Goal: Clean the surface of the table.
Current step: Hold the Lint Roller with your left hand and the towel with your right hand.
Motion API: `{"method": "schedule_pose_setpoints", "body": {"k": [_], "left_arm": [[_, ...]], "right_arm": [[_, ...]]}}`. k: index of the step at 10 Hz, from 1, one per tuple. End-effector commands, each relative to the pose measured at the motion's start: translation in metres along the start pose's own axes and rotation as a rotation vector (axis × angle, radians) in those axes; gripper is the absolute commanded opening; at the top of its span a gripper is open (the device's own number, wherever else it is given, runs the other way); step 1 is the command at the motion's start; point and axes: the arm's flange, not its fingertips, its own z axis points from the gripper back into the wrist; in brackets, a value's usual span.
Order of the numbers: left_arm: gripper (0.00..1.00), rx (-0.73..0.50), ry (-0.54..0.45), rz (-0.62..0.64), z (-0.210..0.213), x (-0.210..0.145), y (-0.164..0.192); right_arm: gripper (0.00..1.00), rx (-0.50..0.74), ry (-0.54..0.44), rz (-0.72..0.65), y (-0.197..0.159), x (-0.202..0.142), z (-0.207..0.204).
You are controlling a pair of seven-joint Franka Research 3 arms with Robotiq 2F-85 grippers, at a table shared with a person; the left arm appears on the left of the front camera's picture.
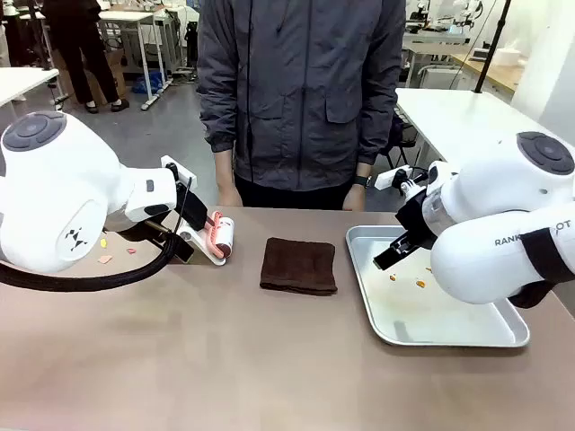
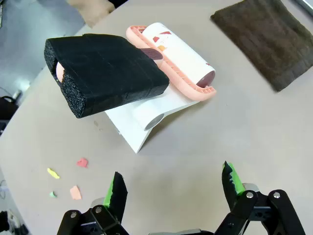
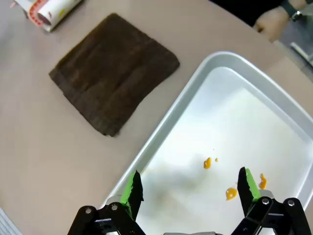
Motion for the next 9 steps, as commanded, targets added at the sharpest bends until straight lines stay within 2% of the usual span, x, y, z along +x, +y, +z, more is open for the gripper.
{"method": "schedule_pose_setpoints", "body": {"k": [1,9], "left_arm": [[1.00,0.000,0.000,0.000,0.0001,0.0000,0.0000],[1.00,0.000,0.000,0.000,0.0001,0.0000,0.0000]], "right_arm": [[1.00,0.000,0.000,0.000,0.0000,0.0000,0.0000],[1.00,0.000,0.000,0.000,0.0000,0.0000,0.0000]]}}
